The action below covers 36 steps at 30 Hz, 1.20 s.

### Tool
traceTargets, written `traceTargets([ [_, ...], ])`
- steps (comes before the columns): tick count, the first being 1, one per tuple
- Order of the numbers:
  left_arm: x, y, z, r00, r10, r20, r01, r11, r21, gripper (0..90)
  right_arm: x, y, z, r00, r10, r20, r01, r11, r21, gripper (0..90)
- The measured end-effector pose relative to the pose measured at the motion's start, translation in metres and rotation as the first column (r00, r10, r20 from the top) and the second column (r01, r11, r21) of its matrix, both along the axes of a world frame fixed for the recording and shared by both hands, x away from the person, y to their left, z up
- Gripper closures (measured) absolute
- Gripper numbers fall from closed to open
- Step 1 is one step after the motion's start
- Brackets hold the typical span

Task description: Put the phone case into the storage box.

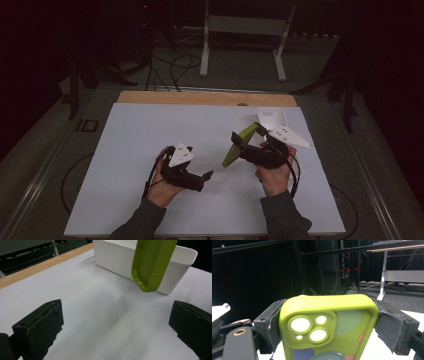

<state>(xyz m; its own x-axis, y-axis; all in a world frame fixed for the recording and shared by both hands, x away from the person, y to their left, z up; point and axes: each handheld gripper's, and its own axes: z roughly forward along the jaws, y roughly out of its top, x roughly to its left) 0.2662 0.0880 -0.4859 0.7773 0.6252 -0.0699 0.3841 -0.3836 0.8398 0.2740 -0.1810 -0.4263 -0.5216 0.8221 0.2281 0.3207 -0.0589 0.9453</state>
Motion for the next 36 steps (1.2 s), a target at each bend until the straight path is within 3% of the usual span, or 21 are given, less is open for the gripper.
traceTargets([
  [18, -0.001, 0.022, -0.005, 0.9996, 0.024, -0.013, -0.024, 0.9997, -0.002, 0.0, 0.007, -0.003, 0.004, 0.9997, -0.024, 0.001, 0.024, 0.9995, -0.019, 16.7],
  [36, -0.004, 0.036, -0.011, 0.9997, 0.018, -0.017, -0.018, 0.9998, 0.005, 0.0, 0.014, -0.003, 0.008, 0.9987, -0.051, 0.004, 0.051, 0.9971, -0.057, 16.7],
])
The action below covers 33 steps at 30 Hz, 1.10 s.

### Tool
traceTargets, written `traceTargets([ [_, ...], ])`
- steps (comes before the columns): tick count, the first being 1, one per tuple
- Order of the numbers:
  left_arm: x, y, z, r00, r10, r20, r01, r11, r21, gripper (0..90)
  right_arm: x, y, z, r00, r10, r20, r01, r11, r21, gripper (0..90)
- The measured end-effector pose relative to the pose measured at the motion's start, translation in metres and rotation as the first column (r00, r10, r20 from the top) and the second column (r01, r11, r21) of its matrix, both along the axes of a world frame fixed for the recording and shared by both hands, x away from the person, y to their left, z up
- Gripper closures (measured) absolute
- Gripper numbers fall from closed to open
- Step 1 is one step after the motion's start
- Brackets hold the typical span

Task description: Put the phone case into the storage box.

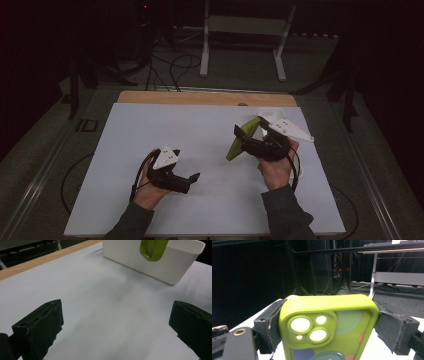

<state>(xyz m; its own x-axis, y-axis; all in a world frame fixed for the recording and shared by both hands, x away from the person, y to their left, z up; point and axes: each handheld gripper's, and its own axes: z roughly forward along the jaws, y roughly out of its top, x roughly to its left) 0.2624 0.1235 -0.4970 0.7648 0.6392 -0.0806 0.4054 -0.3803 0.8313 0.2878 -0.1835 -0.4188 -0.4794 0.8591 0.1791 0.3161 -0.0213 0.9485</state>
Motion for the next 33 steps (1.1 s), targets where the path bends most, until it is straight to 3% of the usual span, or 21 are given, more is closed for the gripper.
traceTargets([
  [21, -0.004, 0.014, -0.003, 0.9998, 0.012, -0.014, -0.012, 0.9999, 0.002, 0.0, 0.009, 0.000, 0.008, 0.9999, -0.011, 0.007, 0.011, 0.9993, -0.035, 16.7],
  [33, -0.006, 0.019, -0.005, 0.9997, 0.020, -0.014, -0.020, 0.9998, 0.007, 0.0, 0.014, -0.001, 0.011, 0.9998, -0.018, 0.003, 0.018, 0.9993, -0.031, 16.7],
])
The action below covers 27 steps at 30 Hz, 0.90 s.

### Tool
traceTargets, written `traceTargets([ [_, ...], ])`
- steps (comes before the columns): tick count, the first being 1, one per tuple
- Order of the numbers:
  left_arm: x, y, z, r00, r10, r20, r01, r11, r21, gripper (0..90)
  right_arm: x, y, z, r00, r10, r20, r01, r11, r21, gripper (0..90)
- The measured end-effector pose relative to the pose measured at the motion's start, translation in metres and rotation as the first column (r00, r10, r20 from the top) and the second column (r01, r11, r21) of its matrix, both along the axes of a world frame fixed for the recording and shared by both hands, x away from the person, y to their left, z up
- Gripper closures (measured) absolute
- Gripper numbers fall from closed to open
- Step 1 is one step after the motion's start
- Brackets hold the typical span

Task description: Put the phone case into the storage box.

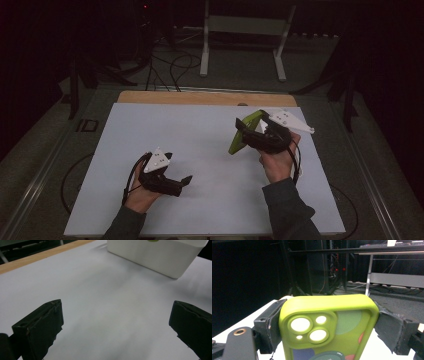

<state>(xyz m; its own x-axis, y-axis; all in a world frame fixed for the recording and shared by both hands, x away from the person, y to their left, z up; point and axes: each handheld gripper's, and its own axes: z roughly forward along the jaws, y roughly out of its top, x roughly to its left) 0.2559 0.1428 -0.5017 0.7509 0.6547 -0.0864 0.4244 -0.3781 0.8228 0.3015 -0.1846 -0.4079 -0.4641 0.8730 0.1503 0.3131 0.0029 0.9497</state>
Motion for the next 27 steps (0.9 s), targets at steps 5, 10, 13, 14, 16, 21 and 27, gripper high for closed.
traceTargets([
  [5, -0.001, 0.005, -0.001, 1.0000, 0.006, 0.003, -0.006, 1.0000, 0.005, 0.0, 0.002, -0.001, 0.000, 1.0000, -0.002, 0.000, 0.002, 1.0000, -0.003, 16.7],
  [10, -0.004, 0.009, -0.001, 0.9999, 0.015, -0.001, -0.015, 0.9999, -0.001, 0.0, 0.006, -0.003, 0.001, 0.9999, -0.011, -0.007, 0.011, 0.9999, 0.001, 16.7],
  [13, -0.005, 0.011, -0.002, 0.9998, 0.019, -0.001, -0.019, 0.9998, 0.000, 0.0, 0.007, -0.003, 0.001, 0.9999, -0.010, -0.009, 0.010, 0.9999, 0.008, 16.7],
  [14, -0.005, 0.012, -0.002, 0.9998, 0.019, -0.002, -0.019, 0.9998, -0.001, 0.0, 0.008, -0.003, 0.002, 0.9999, -0.011, -0.007, 0.011, 0.9999, 0.006, 16.7],
  [16, -0.006, 0.014, -0.003, 0.9997, 0.023, -0.003, -0.023, 0.9997, 0.000, 0.0, 0.009, -0.003, 0.002, 0.9999, -0.014, -0.009, 0.014, 0.9999, 0.005, 16.7],
  [21, -0.008, 0.016, -0.004, 0.9997, 0.026, -0.004, -0.026, 0.9996, 0.008, 0.0, 0.011, -0.003, 0.003, 0.9998, -0.018, -0.009, 0.018, 0.9998, 0.000, 16.7],
  [27, -0.010, 0.018, -0.005, 0.9996, 0.030, -0.001, -0.030, 0.9995, 0.008, 0.0, 0.013, -0.003, 0.007, 0.9997, -0.023, -0.007, 0.023, 0.9997, -0.004, 16.7],
])
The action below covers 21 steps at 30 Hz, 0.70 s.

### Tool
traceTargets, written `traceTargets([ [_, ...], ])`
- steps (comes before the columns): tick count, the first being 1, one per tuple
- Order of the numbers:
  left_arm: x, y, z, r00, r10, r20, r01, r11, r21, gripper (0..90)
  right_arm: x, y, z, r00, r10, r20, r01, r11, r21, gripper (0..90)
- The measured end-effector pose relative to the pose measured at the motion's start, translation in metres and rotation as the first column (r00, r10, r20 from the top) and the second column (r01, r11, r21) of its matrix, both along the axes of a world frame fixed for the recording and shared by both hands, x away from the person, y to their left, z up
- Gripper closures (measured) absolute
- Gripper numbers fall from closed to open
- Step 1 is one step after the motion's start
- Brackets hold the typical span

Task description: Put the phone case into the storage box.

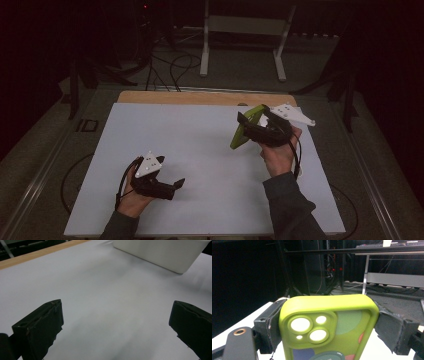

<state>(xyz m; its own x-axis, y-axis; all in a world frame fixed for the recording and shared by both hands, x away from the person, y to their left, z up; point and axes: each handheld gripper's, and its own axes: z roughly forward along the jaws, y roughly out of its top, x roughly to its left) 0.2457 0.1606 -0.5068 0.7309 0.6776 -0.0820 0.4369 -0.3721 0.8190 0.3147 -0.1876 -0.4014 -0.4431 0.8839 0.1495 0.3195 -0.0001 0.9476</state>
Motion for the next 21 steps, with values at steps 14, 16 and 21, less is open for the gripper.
traceTargets([
  [14, -0.003, 0.007, -0.004, 0.9998, 0.015, 0.013, -0.015, 0.9999, 0.000, 0.0, 0.007, -0.001, 0.006, 0.9999, -0.013, 0.009, 0.013, 0.9997, -0.019, 16.7],
  [16, -0.004, 0.008, -0.004, 0.9998, 0.017, 0.014, -0.017, 0.9999, -0.002, 0.0, 0.008, -0.001, 0.007, 0.9998, -0.017, 0.010, 0.017, 0.9996, -0.022, 16.7],
  [21, -0.006, 0.012, -0.004, 0.9995, 0.023, 0.023, -0.023, 0.9997, -0.008, 0.0, 0.012, -0.002, 0.007, 0.9996, -0.028, 0.008, 0.028, 0.9991, -0.032, 16.7],
])
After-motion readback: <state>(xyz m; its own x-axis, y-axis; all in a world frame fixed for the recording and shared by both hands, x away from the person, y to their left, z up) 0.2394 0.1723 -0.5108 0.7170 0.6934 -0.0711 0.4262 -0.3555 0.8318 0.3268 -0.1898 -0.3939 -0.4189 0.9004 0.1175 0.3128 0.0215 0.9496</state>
